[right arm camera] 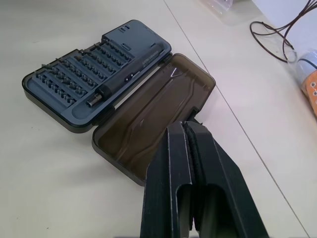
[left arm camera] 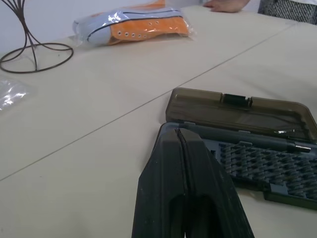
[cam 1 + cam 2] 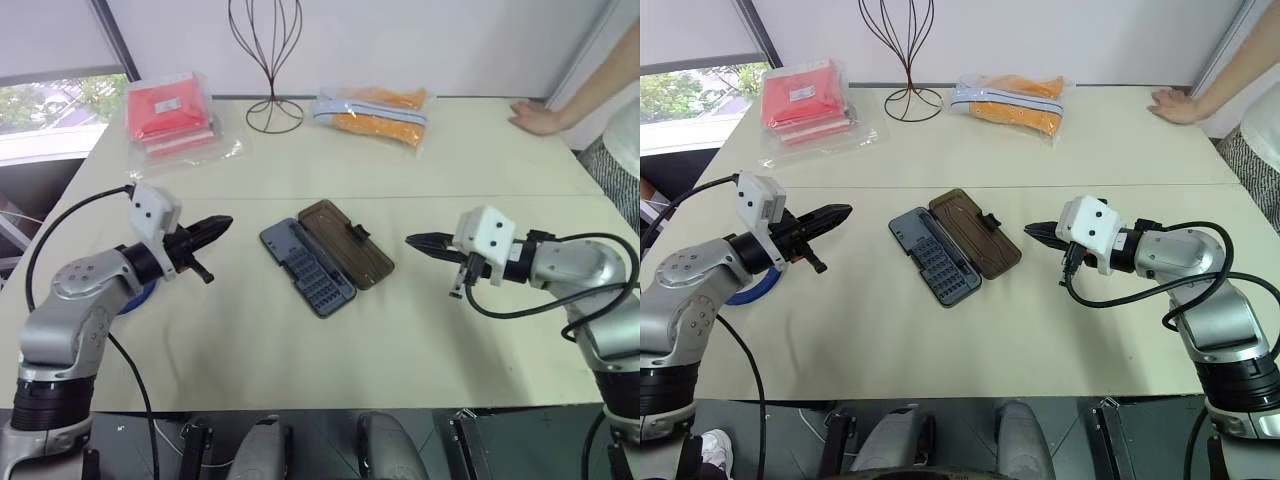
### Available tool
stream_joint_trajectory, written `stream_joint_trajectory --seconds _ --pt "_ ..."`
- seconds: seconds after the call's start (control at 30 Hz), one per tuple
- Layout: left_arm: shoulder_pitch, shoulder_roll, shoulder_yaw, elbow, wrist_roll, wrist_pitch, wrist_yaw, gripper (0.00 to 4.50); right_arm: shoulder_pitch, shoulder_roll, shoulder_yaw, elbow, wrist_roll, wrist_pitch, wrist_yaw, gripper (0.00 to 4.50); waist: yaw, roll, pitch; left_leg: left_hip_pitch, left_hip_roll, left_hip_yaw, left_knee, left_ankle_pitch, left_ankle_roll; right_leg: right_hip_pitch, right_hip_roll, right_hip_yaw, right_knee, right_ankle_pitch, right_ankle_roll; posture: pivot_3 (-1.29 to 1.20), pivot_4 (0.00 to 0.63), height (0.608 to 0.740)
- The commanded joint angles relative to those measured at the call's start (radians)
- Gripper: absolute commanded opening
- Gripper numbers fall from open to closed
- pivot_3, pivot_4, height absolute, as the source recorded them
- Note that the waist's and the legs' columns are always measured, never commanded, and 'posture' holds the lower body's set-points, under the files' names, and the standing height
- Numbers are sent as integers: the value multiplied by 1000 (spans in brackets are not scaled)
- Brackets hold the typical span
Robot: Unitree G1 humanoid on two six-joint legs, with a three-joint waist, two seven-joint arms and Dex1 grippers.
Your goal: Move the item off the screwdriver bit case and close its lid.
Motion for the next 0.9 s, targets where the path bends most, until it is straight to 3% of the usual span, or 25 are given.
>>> stream_joint_trajectory --seconds 0.03,0.17,0.23,0.3,0.5,0.7,0.9 --pt "-12 -1 12 -26 -10 -5 -1 0 -6 -2 -15 -46 10 0 -3 28 0 0 0 0 0 0 0 0 0 0 0 0 0 0 0 0 150 740" --pt "-14 -8 12 -23 -10 -7 1 0 -6 9 -21 -55 32 24 -7 28 0 0 0 0 0 0 0 0 0 0 0 0 0 0 0 0 150 740" --pt "-14 -13 9 -22 -8 -9 1 0 -13 24 -22 -60 47 54 -22 573 0 0 0 0 0 0 0 0 0 0 0 0 0 0 0 0 150 740" --pt "-15 -16 6 -21 -5 -12 1 0 -17 42 -18 -72 61 82 -33 1364 0 0 0 0 0 0 0 0 0 0 0 0 0 0 0 0 150 740" --pt "-21 -22 -10 -11 10 -22 -4 0 -44 94 80 -66 -35 189 -144 4457 0 0 0 0 0 0 0 0 0 0 0 0 0 0 0 0 150 740" --pt "-22 -35 -27 -15 21 -22 -1 0 -164 262 156 14 -65 429 -310 4457 -5 0 0 0 0 0 0 0 0 -1 0 0 1 0 0 0 150 740" --pt "-21 -37 -31 -29 21 -14 12 0 -273 349 204 178 -136 485 -396 4457 2 0 0 -3 -1 0 0 3 -6 -3 0 0 1 0 0 0 150 740"
